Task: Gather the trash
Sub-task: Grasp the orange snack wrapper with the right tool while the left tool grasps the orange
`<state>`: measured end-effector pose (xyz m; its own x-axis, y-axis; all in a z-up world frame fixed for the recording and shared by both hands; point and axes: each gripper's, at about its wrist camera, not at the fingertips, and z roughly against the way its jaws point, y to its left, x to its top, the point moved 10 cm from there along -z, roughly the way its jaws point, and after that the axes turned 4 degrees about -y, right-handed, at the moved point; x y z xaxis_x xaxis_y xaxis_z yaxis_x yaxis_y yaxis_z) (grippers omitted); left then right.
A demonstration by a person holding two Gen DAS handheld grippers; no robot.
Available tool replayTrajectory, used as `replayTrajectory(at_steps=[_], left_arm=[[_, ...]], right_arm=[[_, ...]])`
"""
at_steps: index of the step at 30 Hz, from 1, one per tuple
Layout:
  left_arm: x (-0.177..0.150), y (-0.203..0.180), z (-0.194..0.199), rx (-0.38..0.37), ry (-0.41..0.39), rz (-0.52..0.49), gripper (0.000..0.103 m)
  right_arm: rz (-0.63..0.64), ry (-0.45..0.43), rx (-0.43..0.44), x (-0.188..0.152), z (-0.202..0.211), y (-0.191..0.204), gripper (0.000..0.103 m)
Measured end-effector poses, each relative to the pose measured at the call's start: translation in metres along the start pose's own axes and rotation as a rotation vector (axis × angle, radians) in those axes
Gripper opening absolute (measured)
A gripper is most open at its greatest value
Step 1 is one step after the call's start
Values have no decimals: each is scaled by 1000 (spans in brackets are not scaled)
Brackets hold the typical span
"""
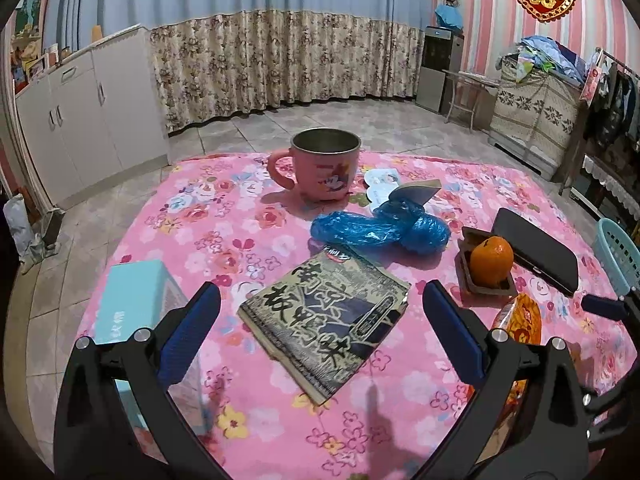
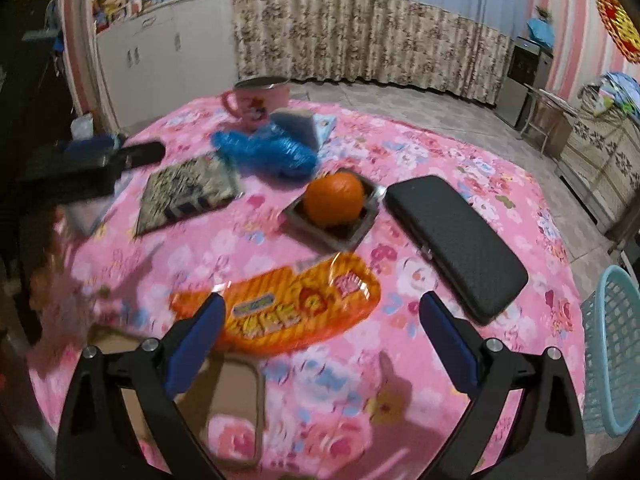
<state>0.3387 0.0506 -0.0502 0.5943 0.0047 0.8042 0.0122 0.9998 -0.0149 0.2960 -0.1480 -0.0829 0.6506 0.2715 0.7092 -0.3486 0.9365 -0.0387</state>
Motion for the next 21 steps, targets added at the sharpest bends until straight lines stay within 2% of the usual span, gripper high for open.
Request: replayTrajectory(at_steps=[7,9,11,15,17,18,20,21], left_arm=[[-1,14,8,1,-5,37,98],[-1,16,8,-4,-3,53,98],[0,16,8,-4,-4,55,98],[-1,16,7,-4,1,42,98],[-3,14,5,0,8,30,98],[-3,14,4,2,10,25,98],[-2,12,4,6,11,19,98],[-1,12,3,9,9,18,98]], right_arm=[[56,30,35,-16,-2,19,94],[77,29,54,-14,-5,31,83],[95,31,65,-11,-8,38,69],[100,49,115,-9,-19,52,52],[99,63,151,-9,-22,59,34],[102,56,158,-7,-22,61,31],[114,42,161,-2,-20,63,12],[110,26,157,3,-17,61,11]])
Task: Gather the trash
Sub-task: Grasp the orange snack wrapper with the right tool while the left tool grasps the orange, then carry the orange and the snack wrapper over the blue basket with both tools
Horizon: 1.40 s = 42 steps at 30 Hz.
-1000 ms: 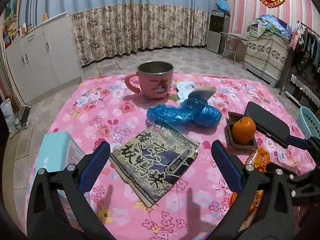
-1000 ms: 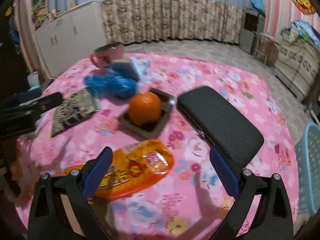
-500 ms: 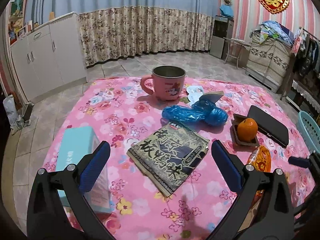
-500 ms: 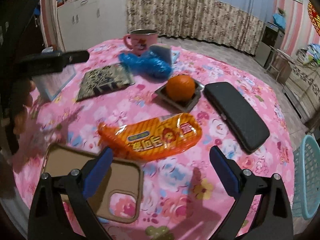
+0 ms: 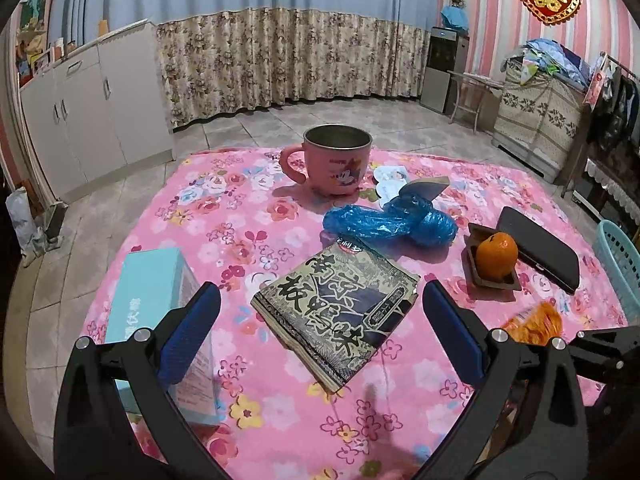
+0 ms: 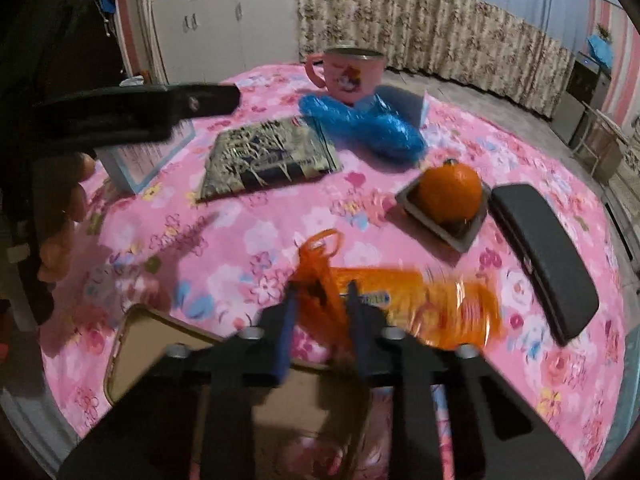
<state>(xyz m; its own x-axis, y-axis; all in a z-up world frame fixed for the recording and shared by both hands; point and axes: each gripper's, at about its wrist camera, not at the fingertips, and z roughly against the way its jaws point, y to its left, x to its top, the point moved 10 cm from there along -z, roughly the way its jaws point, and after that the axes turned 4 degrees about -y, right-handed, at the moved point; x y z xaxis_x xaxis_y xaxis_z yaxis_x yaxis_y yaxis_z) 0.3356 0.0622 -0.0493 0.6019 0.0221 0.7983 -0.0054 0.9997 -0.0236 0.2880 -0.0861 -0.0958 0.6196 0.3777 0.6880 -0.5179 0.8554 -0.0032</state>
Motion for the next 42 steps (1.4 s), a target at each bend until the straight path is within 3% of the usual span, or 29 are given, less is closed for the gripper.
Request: replayTrajectory(at_steps=[4,11,25,36,38,42], left_arm=[[5,-6,-2,-3,-5,11,98],[10,-35,-8,-34,-5,-9,98],[10,-140,-33,-109,4,-151,97],[-10,-183,-78,-138,120,-202,71],[-13,-185,-83,-147,133,-193,50],[-13,-186,-87,-161,142,-178,45]], right_arm=[[-57,-70,-17,18,21,-22,7],[-204,-209,-94,34,75,-97,7],[-395,-291,-223,14,117,-222,7],[-479,-316,-215,-1,126,-258,7],[-476,-313,-217,-5,126,-259,7],[-483,-320,-221,-11,131,-264,7]])
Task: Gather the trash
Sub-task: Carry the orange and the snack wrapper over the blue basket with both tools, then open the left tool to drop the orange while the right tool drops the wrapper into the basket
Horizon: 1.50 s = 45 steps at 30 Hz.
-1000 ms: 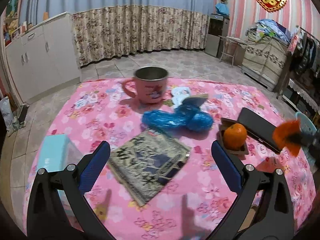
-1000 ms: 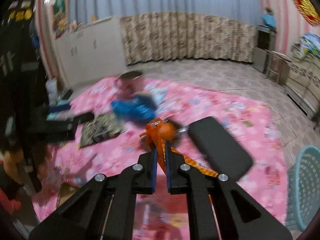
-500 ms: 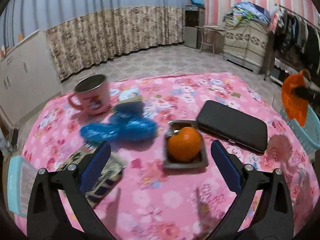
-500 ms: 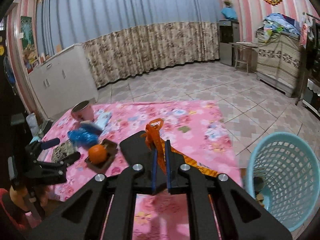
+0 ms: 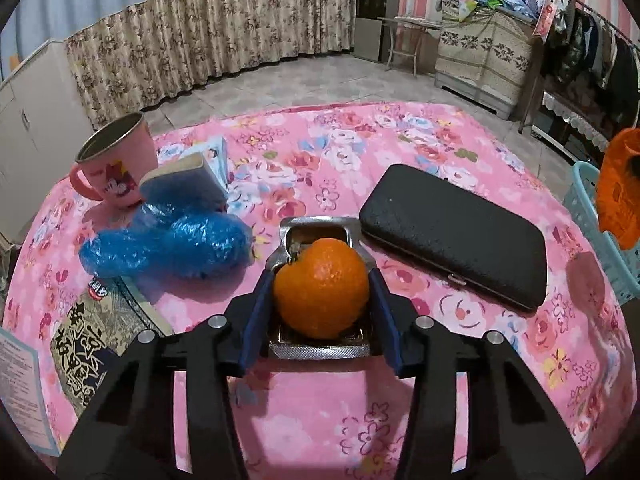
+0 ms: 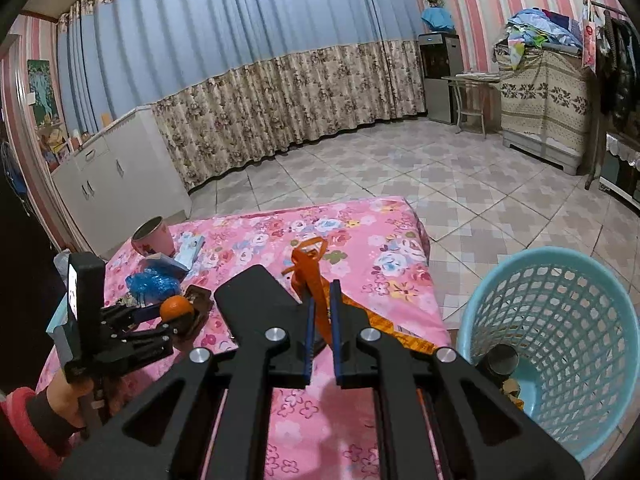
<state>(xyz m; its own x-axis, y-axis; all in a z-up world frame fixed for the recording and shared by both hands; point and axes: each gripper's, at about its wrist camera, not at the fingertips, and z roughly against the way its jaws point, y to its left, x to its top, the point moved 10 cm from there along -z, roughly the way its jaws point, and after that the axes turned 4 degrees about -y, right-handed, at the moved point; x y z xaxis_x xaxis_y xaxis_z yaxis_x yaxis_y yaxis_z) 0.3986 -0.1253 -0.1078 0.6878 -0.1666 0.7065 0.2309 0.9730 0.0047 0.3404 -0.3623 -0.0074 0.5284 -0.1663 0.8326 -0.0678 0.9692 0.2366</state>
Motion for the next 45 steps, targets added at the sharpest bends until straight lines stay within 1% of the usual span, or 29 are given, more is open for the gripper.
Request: replayTrajectory(at_steps=[2,5,8,10,15,18,22,29,33,34,37,40,45], left_arm=[[2,0,1,-5,-6,8,42],[10,1,10,-6,-28,22,41],[22,-5,27,-1,-72,10,41],[32,-13,40,4,-104,-10,41],[52,-41,63,-20,-141,-36,41],[62,-70,74,-44,-166,-62,41],[68,-108,74,-75,-179,-94,41],[76,-186,63,-178,-181,-126,41],[76,-228,51,-225,-173,-155,42],[75,-243,48,-244,-168,-160,42],[74,-272,40,-289,-158,-164,42],[72,-300,33,-316,-157,-179,42],[70,-337,19,-357,-161,-208,42]], right_arm=[[-12,-11,0,1,5,-4,7],[-35,-40,6,6,15,-11,7],[-64,-80,15,15,27,-19,7],[-86,-110,15,21,35,-27,7],[-131,-161,3,31,54,-48,7],[-176,-185,-18,33,65,-70,7],[-235,-193,-59,29,73,-106,7],[-310,-143,-127,7,66,-165,7],[-305,-123,-193,-3,66,-189,7],[-304,-122,-213,-5,67,-196,7],[-312,-130,-252,-7,74,-212,7],[-299,-129,-309,-10,80,-229,7],[-325,-132,-318,-11,81,-242,7]])
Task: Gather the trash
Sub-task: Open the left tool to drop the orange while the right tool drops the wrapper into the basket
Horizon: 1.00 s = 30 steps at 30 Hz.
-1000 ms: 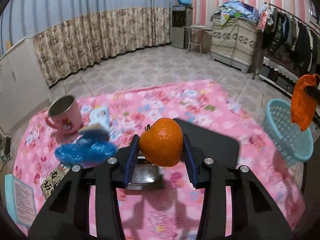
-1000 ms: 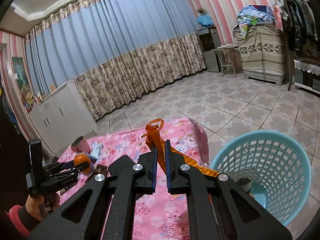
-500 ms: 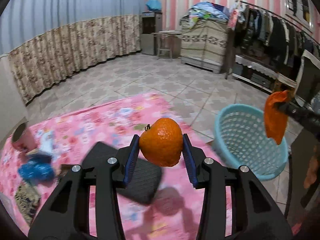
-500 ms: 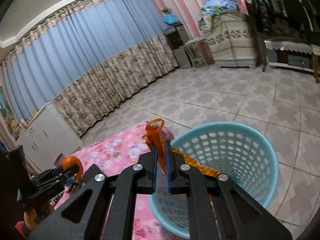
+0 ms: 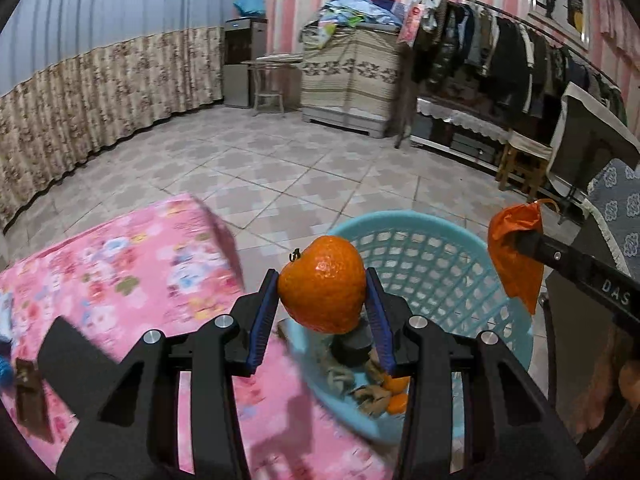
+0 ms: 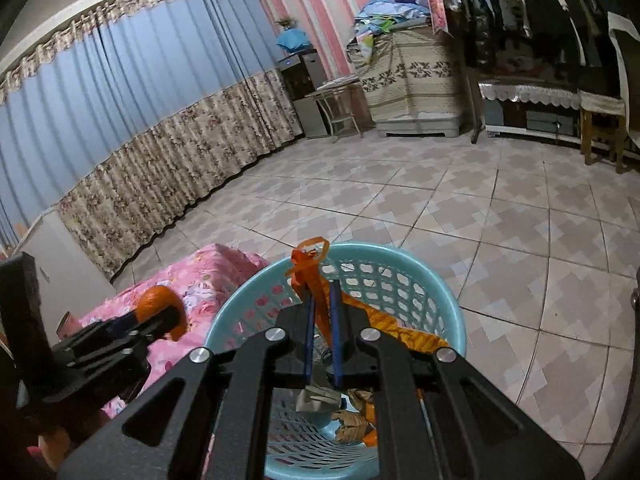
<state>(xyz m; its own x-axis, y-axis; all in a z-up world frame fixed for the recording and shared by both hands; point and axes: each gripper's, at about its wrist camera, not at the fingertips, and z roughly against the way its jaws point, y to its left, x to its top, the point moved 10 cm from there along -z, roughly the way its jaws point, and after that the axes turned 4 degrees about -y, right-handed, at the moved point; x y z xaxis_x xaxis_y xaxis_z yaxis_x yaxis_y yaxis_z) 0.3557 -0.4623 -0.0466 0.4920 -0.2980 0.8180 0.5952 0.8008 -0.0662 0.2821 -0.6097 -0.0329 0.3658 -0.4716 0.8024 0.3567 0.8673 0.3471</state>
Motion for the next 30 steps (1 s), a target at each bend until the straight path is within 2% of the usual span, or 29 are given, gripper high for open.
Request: replayTrajectory(at_steps=[6,7,11,15,17,22,30], left_arm=[[2,-24,-23,-15,14,-38,44],[3,-26,-25,-16,15,-40,47],[8,-29,-27,-5,1,-49,71],[12,-22,-18,20,-17,-57,81],[11,-12,-10,42,-35,-45,91],[7,18,7,94,-51,-16,98],[6,67,27,154,-48,54,98]], right_arm=[[-2,-2,-8,5,-2,0,7],[-4,0,-8,5,-2,-1,7],[-18,7,-4,4,-4,-3,7],[-15,15,-4,1,-4,-2,7],[-16,18,1,-2,-4,-1,7],[-10,25,32,-4,-10,11,7],[-11,44,98,-15,-24,46,8]])
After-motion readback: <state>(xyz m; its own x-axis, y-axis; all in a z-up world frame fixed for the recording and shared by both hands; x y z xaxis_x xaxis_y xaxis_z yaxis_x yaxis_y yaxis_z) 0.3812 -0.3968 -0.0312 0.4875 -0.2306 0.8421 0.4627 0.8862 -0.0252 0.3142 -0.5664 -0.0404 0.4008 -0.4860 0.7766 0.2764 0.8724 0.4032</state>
